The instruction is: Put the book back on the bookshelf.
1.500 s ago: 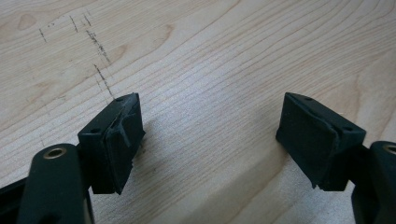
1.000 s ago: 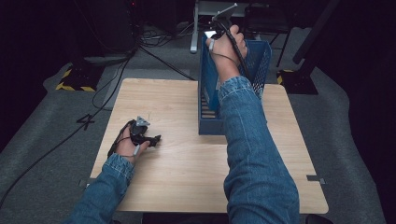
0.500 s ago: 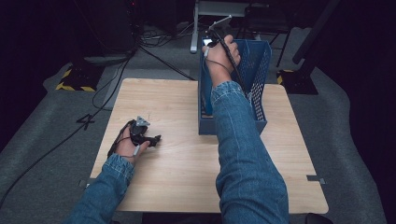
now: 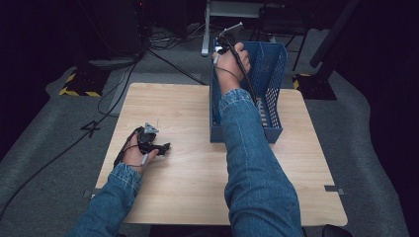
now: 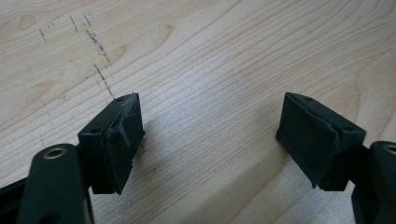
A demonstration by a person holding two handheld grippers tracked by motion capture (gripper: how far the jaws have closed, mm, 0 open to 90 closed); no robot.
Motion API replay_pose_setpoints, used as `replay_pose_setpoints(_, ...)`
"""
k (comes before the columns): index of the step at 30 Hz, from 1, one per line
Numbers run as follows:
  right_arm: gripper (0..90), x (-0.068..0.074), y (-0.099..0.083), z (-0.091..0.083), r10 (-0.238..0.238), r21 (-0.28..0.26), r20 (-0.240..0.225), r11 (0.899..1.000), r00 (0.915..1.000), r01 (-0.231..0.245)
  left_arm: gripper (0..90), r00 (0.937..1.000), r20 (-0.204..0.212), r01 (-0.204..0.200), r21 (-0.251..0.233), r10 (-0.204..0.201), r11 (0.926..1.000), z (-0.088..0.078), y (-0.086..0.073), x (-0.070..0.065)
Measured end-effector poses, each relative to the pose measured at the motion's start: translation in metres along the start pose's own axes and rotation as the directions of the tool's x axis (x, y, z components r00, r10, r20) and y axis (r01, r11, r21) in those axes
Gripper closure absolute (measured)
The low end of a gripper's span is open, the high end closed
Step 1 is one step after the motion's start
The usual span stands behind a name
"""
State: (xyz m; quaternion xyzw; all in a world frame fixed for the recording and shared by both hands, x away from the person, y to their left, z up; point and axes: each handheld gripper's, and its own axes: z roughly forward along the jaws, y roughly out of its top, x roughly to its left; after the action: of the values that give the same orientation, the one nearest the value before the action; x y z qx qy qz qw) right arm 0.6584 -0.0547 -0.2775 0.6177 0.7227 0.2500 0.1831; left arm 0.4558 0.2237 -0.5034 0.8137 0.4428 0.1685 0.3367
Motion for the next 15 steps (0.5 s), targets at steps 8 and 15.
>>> replay_pose_setpoints(8, 60.1, -0.0038, -0.0025, -0.0003, 0.046, -0.037, 0.007, 0.998, 0.9989, -0.046, 22.5, 1.0, 0.0, 0.0, 0.0, 0.0, 1.0, 0.0, 0.0, 0.0)
replay_pose_setpoints(15, 57.8, -0.0013, -0.0026, 0.0, 0.015, -0.001, -0.018, 1.0, 0.9997, -0.015, 22.5, 1.0, 0.0, 0.0, 0.0, 0.0, 1.0, 0.0, 0.0, -0.0001)
